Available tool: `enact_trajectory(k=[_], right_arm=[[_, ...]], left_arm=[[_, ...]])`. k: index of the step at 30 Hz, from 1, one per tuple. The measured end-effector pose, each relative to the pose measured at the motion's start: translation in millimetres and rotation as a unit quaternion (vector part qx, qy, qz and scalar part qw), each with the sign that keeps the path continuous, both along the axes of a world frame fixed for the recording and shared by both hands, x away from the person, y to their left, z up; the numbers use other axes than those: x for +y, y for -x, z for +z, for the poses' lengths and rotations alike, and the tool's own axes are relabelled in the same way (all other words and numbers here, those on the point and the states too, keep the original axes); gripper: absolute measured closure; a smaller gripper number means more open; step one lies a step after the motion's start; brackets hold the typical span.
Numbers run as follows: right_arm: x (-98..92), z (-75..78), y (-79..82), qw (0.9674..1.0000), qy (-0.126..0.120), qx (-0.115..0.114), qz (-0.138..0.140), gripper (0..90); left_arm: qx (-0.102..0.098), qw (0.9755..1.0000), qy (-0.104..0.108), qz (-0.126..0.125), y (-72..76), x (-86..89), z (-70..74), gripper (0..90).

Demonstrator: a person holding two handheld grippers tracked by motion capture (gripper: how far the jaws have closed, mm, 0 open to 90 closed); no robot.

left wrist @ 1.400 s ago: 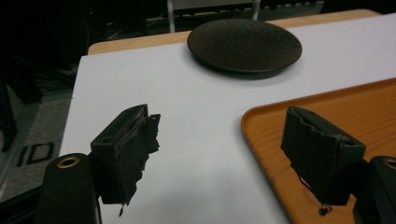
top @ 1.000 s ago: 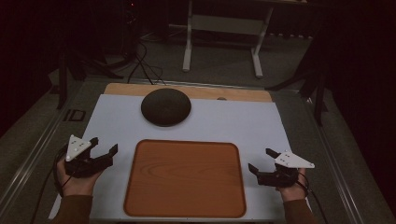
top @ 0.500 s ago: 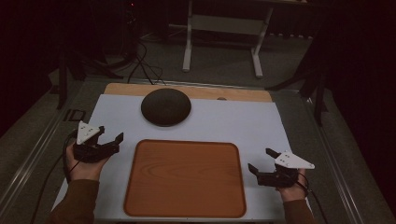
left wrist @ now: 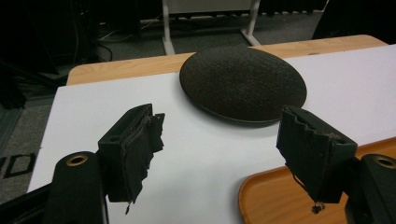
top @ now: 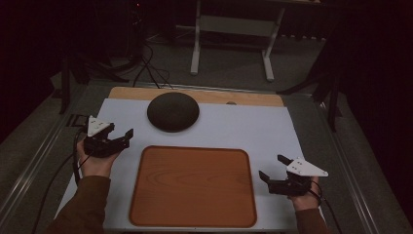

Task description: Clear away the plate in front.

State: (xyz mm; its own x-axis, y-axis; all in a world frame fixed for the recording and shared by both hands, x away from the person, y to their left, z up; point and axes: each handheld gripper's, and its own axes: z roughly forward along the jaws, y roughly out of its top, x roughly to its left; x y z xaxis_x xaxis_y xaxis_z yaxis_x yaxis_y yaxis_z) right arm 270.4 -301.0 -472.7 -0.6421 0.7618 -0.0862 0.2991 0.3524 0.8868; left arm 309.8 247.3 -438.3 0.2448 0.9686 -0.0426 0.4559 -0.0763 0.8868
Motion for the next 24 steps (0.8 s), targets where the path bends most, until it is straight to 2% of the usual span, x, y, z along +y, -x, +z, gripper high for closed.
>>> enact_trajectory(k=[6,24], right_arm=[[-0.4,0.3,0.1,1.0,0.0,-0.001,0.0,10.4],[-0.8,0.6,0.2,1.0,0.0,-0.002,0.0,10.4]], left_arm=[[0.002,1.0,0.007,-0.002,-10.2,-7.1,-0.7,29.0],[0.023,0.9997,0.0,-0.003,-47.1,-23.4,-13.8,31.5]])
